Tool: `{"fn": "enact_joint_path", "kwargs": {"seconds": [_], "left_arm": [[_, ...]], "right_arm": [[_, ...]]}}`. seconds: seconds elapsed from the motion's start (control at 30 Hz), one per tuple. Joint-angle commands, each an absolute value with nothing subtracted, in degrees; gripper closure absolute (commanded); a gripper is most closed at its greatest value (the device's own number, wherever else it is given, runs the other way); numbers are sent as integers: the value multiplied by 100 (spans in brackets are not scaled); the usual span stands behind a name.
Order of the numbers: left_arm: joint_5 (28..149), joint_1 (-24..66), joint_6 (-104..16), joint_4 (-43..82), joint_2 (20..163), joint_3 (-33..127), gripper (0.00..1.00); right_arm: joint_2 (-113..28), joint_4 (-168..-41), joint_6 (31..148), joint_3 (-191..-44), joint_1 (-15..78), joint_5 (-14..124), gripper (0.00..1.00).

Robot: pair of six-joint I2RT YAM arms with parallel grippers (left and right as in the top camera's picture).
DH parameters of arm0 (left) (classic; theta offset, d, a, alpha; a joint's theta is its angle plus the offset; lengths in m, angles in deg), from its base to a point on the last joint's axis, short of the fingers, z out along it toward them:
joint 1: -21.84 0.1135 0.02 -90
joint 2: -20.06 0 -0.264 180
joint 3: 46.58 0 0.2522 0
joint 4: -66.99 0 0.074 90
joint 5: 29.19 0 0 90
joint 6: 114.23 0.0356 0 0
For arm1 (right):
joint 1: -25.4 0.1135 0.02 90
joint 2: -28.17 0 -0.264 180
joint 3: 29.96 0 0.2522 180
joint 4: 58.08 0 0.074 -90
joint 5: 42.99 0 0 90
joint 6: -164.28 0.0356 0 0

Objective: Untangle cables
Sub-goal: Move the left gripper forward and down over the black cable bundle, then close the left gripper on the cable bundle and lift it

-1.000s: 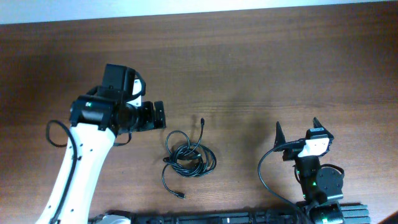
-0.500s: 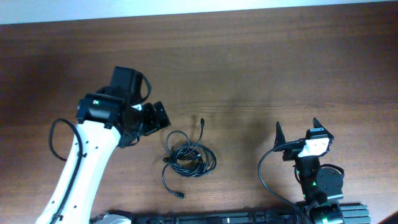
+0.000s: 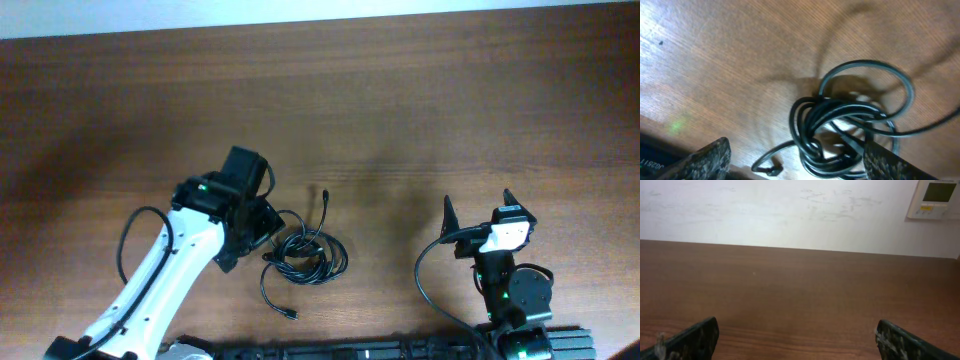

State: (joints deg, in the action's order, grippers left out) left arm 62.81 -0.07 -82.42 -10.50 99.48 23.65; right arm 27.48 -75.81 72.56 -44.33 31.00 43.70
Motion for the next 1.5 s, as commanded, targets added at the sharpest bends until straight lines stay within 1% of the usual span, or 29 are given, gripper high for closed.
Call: {"fn": "enact_joint_path", "kwargs": {"seconds": [0.0, 0.2, 0.37, 0.5, 0.63, 0.7, 0.8, 0.9, 0.97, 1.1, 1.37, 1.43, 1.47], "left_arm": [[6165, -66, -8445, -685, 9983, 1873, 14], [6305, -68, -8443, 4, 9983, 1344, 12], [6318, -68, -8445, 96, 9983, 1280, 12], [6316, -112, -8443, 270, 9983, 1274, 15], [6312, -359, -8443, 456, 9987, 1274, 15], [6268, -569, -8443, 548, 9989, 1274, 14], [5992, -789, -8445, 609, 9989, 1274, 2], [5925, -916, -8445, 607, 9989, 1274, 0], [5853, -964, -8445, 605, 9989, 1259, 1], [5732, -995, -8448, 605, 9989, 1103, 8], [5811, -995, -8507, 609, 9989, 677, 10], [5872, -1004, -8509, 616, 9989, 673, 16], [5892, -1006, -8509, 644, 9989, 671, 21]], "right_arm": [[2796, -7633, 7259, -4406, 3057, 4403, 1], [2796, -7633, 7259, -4406, 3057, 4403, 1], [2796, -7633, 7259, -4406, 3057, 4403, 1], [2796, -7633, 7259, -4406, 3057, 4403, 1], [2796, -7633, 7259, -4406, 3057, 4403, 1], [2796, -7633, 7259, -4406, 3057, 4403, 1], [2796, -7633, 7259, -4406, 3057, 4403, 1], [2796, -7633, 7259, -4406, 3057, 4403, 1], [2796, -7633, 7259, -4406, 3057, 4403, 1], [2796, -7633, 7259, -4406, 3057, 4403, 1], [2796, -7633, 7259, -4406, 3057, 4403, 1], [2796, -7633, 7259, -4406, 3057, 4403, 1], [2796, -7633, 7259, -4406, 3057, 4403, 1]]}}
